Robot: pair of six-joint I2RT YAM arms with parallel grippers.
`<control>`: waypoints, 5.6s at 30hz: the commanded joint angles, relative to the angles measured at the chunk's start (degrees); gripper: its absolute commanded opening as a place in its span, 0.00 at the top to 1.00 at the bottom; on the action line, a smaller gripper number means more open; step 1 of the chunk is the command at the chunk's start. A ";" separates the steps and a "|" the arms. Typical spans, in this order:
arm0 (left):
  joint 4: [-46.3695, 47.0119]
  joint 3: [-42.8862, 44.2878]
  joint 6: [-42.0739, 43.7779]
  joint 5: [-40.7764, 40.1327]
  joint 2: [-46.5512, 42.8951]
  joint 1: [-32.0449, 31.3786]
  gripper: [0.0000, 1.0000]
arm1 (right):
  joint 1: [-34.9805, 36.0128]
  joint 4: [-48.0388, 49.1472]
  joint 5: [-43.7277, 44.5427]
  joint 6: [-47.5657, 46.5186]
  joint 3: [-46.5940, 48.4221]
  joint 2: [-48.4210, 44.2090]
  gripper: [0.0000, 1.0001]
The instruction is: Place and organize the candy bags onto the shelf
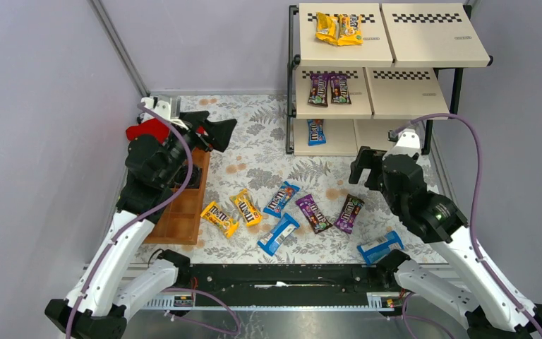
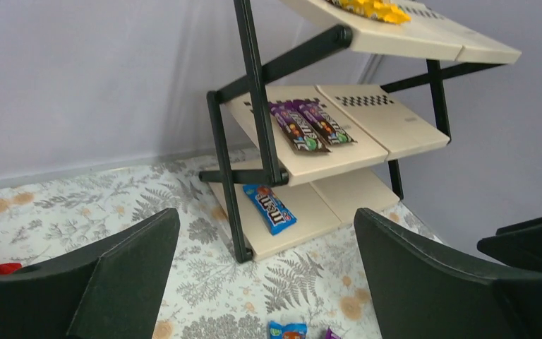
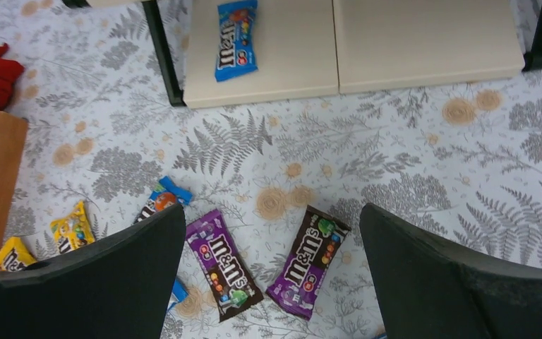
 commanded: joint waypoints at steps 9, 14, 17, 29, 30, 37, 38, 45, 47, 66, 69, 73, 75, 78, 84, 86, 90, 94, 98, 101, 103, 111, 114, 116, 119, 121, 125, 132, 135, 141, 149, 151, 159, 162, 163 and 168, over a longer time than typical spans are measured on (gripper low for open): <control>0.90 2.58 0.70 -0.47 -0.20 -1.44 0.01 | 0.29 -3.29 -6.55 10.45 -6.42 7.92 0.00; 0.45 2.62 0.90 -1.71 -0.34 -1.68 0.01 | 0.29 -5.19 -7.36 19.02 -8.47 14.85 0.00; -0.07 2.80 0.90 -1.70 -0.65 -1.85 0.01 | 0.29 -8.29 -7.62 24.58 -8.29 19.62 0.00; -0.16 2.57 1.51 -3.46 -1.58 -3.26 0.01 | -7.22 3.36 -9.37 30.06 -21.01 19.34 0.00; -0.16 2.50 1.56 -3.57 -1.78 -3.42 0.01 | -8.83 4.92 -10.00 29.36 -21.94 19.09 0.00; -0.16 2.40 1.60 -4.13 -2.06 -4.17 0.01 | -12.55 12.57 -11.51 20.87 -22.61 25.14 0.10; -0.16 2.40 1.60 -4.21 -2.10 -4.26 0.01 | -12.54 12.92 -11.57 20.14 -22.16 27.04 0.11; -0.16 2.24 1.59 -4.49 -2.08 -4.71 0.01 | -12.54 18.54 -13.00 14.55 -19.78 36.57 0.25; -0.16 2.21 1.60 -4.85 -2.10 -4.86 0.01 | -12.59 19.79 -13.04 12.55 -18.78 38.77 0.32; -0.85 2.38 2.31 -6.77 -1.49 -5.92 0.01 | -12.37 18.02 -17.39 -3.16 -5.34 46.13 0.12; -1.11 2.57 2.24 -6.65 -1.50 -6.03 0.01 | -13.02 16.57 -19.52 -0.29 -10.12 38.10 0.06; -1.13 2.75 2.04 -6.01 -1.39 -6.24 0.01 | -17.68 17.05 -29.21 5.14 -17.26 29.09 0.05; -1.12 2.75 2.04 -5.93 -1.04 -6.52 0.01 | -21.78 18.73 -35.66 8.33 -20.49 25.62 0.04; -1.06 2.62 2.20 -6.18 -0.75 -6.95 0.01 | -27.08 21.40 -43.50 12.22 -24.25 22.10 0.06; -1.13 2.57 2.23 -6.68 -1.13 -7.07 0.01 | -33.12 28.87 -52.49 19.74 -31.62 20.00 0.18; -1.13 2.57 2.13 -6.68 -1.35 -7.08 0.01 | -33.77 33.22 -54.39 22.72 -34.56 20.14 0.19; -1.04 2.57 2.13 -6.77 -1.37 -7.08 0.01 | -33.98 41.01 -55.29 27.74 -39.23 20.14 0.22; -1.04 2.57 1.88 -6.64 -1.47 -7.09 0.01 | -33.99 51.96 -55.23 33.69 -44.51 19.78 0.26; -1.04 2.48 1.87 -6.97 -1.32 -7.04 0.01 | -33.98 61.93 -51.71 40.22 -50.44 19.38 0.28; -1.04 2.41 1.78 -7.13 -1.16 -7.09 0.01 | -33.99 63.73 -48.55 41.34 -50.89 20.54 0.29; -1.04 2.44 1.70 -7.03 -1.15 -7.09 0.01 | -33.99 65.79 -46.31 42.42 -51.42 21.10 0.30; -1.04 2.39 1.78 -7.31 -0.87 -7.42 0.01 | -33.99 79.82 -44.19 45.55 -52.62 29.08 0.34; -1.04 2.39 1.82 -7.30 -0.53 -7.44 0.01 | -33.99 83.45 -45.21 46.25 -52.22 33.41 0.37; -1.04 2.30 1.87 -7.42 -0.38 -7.52 0.01 | -33.98 86.62 -45.74 46.83 -52.53 36.25 0.39; -1.04 2.30 1.95 -7.48 -0.11 -7.53 0.01 | -33.98 90.89 -46.32 47.27 -52.95 39.91 0.48; -1.11 2.28 2.03 -7.47 -0.01 -7.53 0.01 | -33.98 93.94 -47.29 47.14 -53.01 41.78 0.55; -1.13 2.32 2.04 -7.51 0.24 -7.57 0.01 | -33.99 94.46 -49.36 45.54 -52.06 42.29 0.67; -1.13 2.34 2.04 -7.39 0.64 -7.61 0.01 | -33.99 84.34 -51.61 42.38 -51.41 33.18 0.84; -1.13 2.32 2.00 -7.38 0.70 -7.64 0.01 | -33.99 74.52 -51.81 40.00 -50.42 25.35 0.92; -1.13 2.38 1.87 -7.21 0.45 -7.70 0.01 | -33.99 52.10 -47.46 35.08 -45.40 6.51 1.00; -1.04 2.24 1.70 -7.30 -0.14 -8.13 0.01 | -33.98 23.63 -30.49 24.65 -27.23 -9.77 1.00; -1.04 2.30 1.62 -7.30 -0.46 -8.14 0.01 | -33.99 20.08 -26.94 22.29 -22.42 -9.56 1.00; -0.87 2.23 1.63 -7.73 -1.90 -8.29 0.01 | -33.99 19.79 -19.10 15.63 -6.09 -0.81 1.00; -0.82 2.13 1.69 -7.89 -2.10 -8.49 0.01 | -33.99 22.62 -18.18 15.09 -1.26 1.88 1.00; -0.78 2.07 1.63 -7.83 -2.12 -8.57 0.01 | -33.99 23.05 -17.78 15.02 0.43 3.11 1.00; -0.45 1.79 1.44 -7.84 -2.20 -9.08 0.01 | -34.14 28.75 -18.48 17.06 5.78 9.26 1.00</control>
